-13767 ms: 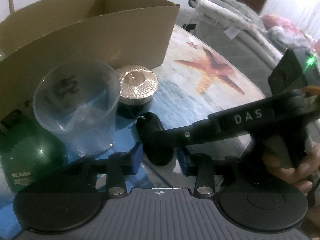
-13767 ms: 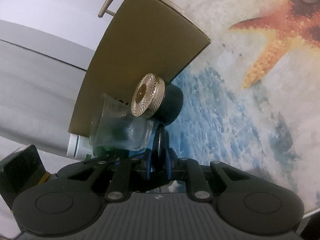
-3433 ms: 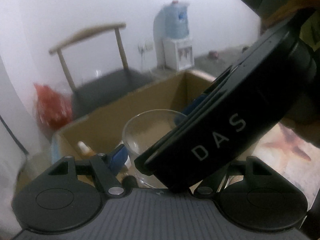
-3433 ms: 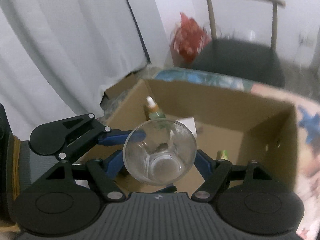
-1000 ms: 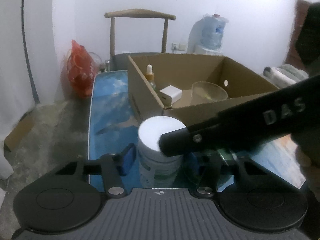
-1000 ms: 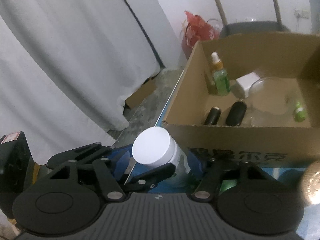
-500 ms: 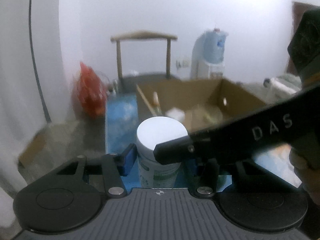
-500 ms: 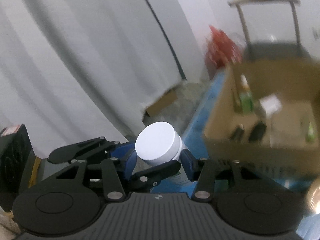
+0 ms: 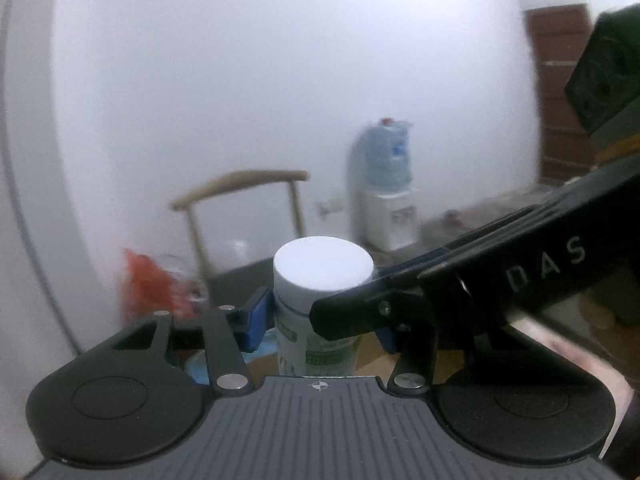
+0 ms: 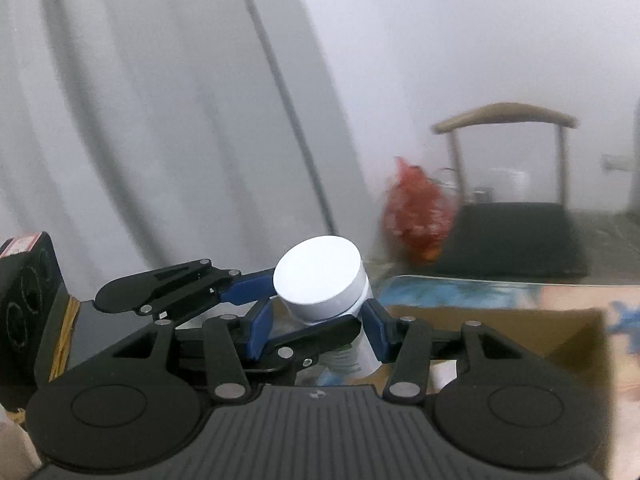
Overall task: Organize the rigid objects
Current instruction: 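Carry the supplement jar into the box and release it, then move the right tool back and close on the dark green ball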
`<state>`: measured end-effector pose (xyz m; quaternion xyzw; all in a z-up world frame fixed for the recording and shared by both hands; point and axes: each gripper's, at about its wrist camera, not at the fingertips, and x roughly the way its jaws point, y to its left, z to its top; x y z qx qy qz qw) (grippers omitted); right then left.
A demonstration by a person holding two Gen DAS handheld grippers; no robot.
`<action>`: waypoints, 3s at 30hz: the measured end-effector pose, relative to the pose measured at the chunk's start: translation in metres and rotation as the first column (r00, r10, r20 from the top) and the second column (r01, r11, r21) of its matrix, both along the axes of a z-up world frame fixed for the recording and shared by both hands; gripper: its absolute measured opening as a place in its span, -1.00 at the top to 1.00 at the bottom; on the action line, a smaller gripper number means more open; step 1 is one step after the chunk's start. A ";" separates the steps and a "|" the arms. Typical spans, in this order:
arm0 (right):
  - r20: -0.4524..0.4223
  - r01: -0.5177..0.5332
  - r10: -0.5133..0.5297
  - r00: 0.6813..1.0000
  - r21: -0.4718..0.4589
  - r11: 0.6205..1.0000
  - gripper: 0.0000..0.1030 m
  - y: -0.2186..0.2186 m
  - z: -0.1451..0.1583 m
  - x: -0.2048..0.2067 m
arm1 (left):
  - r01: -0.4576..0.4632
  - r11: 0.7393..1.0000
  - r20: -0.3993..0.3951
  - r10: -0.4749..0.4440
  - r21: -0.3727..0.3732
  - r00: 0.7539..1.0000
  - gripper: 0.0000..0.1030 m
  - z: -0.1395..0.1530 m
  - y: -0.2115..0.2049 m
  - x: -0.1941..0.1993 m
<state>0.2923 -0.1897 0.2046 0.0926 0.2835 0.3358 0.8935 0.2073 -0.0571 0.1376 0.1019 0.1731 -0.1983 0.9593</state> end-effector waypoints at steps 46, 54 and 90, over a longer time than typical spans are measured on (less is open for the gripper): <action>-0.334 0.213 -0.160 0.929 0.127 0.969 -0.06 -0.125 -0.114 0.098 | 0.091 0.995 -0.414 -0.062 0.051 0.908 -0.78 -0.057 -0.042 0.124; -0.158 0.262 -0.231 0.960 0.216 0.941 -0.25 -0.166 -0.073 -0.035 | 0.104 0.991 -0.299 -0.124 -0.079 0.946 -0.94 -0.016 0.003 0.023; -0.337 0.379 -0.324 0.884 0.110 0.919 -0.43 -0.149 -0.208 -0.114 | 0.148 0.956 -0.216 -0.093 0.255 0.972 -0.82 -0.177 -0.120 -0.079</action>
